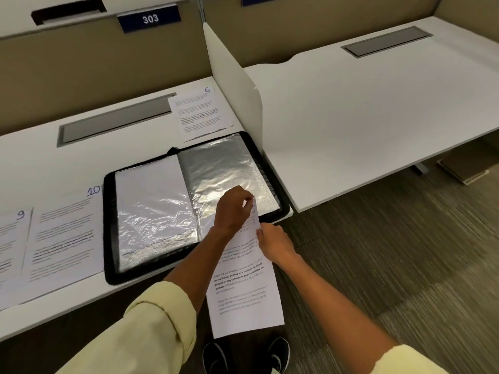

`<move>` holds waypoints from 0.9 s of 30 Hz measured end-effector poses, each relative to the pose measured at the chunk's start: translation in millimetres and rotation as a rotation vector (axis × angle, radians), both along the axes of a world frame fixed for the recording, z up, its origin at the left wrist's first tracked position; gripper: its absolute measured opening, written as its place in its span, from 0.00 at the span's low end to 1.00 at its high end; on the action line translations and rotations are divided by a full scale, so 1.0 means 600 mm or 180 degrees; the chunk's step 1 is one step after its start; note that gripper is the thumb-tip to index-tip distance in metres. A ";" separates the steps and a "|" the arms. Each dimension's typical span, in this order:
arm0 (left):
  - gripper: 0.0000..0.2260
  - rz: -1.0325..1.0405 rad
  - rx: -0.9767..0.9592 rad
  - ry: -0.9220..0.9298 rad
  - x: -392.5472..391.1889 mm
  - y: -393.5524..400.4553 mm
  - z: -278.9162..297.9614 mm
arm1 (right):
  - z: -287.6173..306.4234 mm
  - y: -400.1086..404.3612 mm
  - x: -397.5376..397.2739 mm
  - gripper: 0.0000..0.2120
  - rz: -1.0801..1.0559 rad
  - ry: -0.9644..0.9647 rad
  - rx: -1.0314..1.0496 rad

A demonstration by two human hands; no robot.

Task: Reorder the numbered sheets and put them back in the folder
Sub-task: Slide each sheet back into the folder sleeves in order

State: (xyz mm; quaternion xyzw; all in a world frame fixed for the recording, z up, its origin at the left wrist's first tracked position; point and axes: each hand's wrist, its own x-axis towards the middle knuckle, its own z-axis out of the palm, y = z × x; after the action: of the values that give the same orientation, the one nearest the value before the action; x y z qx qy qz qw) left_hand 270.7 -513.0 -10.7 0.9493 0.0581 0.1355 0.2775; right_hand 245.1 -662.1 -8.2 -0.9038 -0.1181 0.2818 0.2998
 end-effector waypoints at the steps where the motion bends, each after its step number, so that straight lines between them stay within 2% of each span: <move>1: 0.04 -0.0028 0.0004 0.0021 -0.002 0.000 0.000 | 0.002 0.002 0.003 0.15 -0.0031 -0.0012 0.0035; 7: 0.03 0.0126 -0.0091 0.0028 -0.003 -0.001 0.001 | 0.005 0.004 0.015 0.16 -0.0193 0.0020 0.0253; 11: 0.06 0.0346 -0.0469 0.0009 0.013 0.011 0.004 | -0.006 -0.014 -0.002 0.15 -0.0244 0.0072 0.0438; 15: 0.07 0.0251 -0.0761 0.0097 0.028 0.035 0.011 | -0.023 -0.042 -0.027 0.14 -0.0403 0.0164 0.0811; 21: 0.11 0.0020 -0.0766 0.0229 0.042 0.065 0.021 | -0.035 -0.068 -0.054 0.13 -0.0609 0.0101 0.1350; 27: 0.12 -0.0074 -0.0662 0.0247 0.050 0.080 0.036 | -0.028 -0.092 -0.063 0.14 -0.0757 -0.0161 0.1560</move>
State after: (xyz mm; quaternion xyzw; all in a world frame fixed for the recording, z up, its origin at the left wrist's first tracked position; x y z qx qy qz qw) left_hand 300.9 -465.0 11.1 0.9206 0.0715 0.0887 0.3735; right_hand 207.3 -717.1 -24.8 -0.8185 -0.0832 0.1850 0.5375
